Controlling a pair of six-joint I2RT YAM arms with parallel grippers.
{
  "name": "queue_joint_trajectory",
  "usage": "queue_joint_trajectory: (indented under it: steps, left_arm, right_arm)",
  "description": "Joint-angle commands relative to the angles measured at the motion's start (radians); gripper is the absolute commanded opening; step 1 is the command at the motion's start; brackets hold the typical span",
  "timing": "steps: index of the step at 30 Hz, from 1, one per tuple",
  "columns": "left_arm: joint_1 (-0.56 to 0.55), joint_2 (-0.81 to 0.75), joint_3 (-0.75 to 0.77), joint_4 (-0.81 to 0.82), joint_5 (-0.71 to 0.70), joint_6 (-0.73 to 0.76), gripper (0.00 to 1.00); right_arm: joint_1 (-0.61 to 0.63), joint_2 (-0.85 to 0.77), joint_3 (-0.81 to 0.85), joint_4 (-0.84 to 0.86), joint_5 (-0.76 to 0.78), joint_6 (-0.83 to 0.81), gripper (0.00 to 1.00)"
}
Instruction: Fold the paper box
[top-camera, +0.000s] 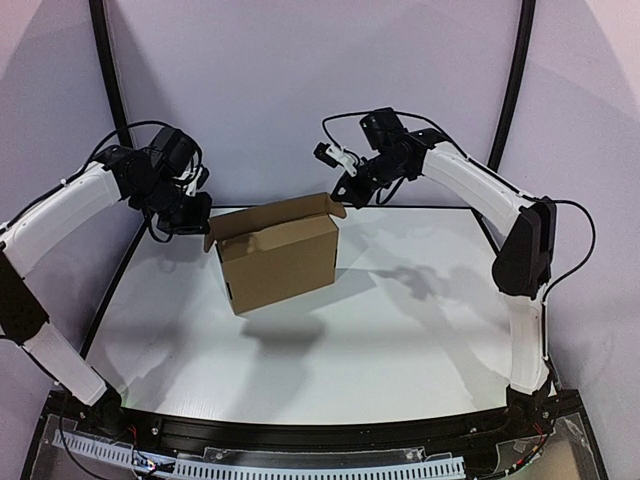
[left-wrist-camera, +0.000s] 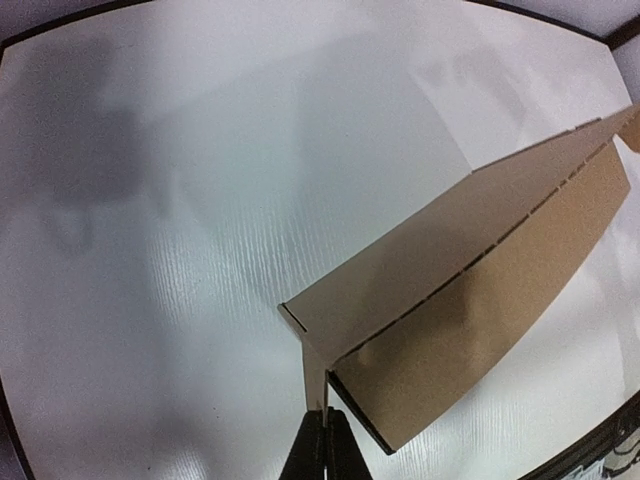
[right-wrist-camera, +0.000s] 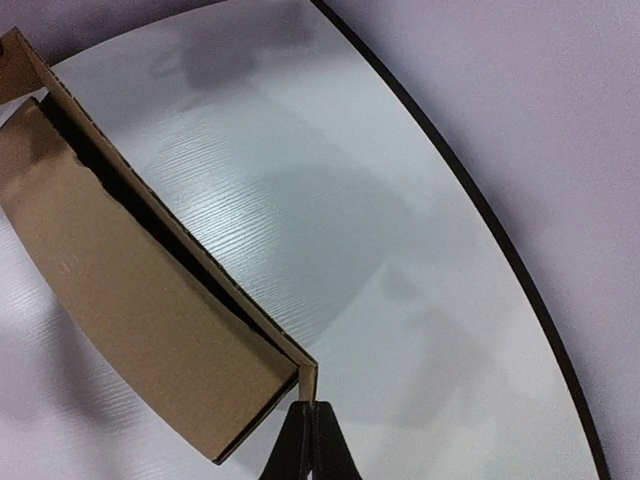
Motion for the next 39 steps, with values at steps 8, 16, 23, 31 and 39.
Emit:
queue_joint_trajectory:
  steps: [8, 16, 23, 31, 39]
  left_arm:
    - [-0.012, 0.070, 0.087, 0.044, -0.023, -0.282, 0.01]
    - [-0.015, 0.082, 0.071, 0.109, 0.002, -0.356, 0.01]
    - [-0.028, 0.080, 0.002, 0.157, -0.026, -0.390, 0.01]
    - [-0.069, 0.053, -0.117, 0.214, -0.088, -0.427, 0.01]
    - [-0.091, 0.013, -0.199, 0.324, -0.072, -0.508, 0.01]
  right_arm:
    - [0.110, 0.012, 0.046, 0.015, 0.154, 0.548, 0.00]
    - [0.142, -0.023, -0.065, 0.170, 0.177, 0.721, 0.00]
    - [0.155, -0.051, -0.182, 0.241, 0.170, 0.700, 0.00]
    - [0.155, -0.153, -0.421, 0.386, 0.124, 0.680, 0.00]
    - [0.157, -0.187, -0.512, 0.455, 0.081, 0.670, 0.00]
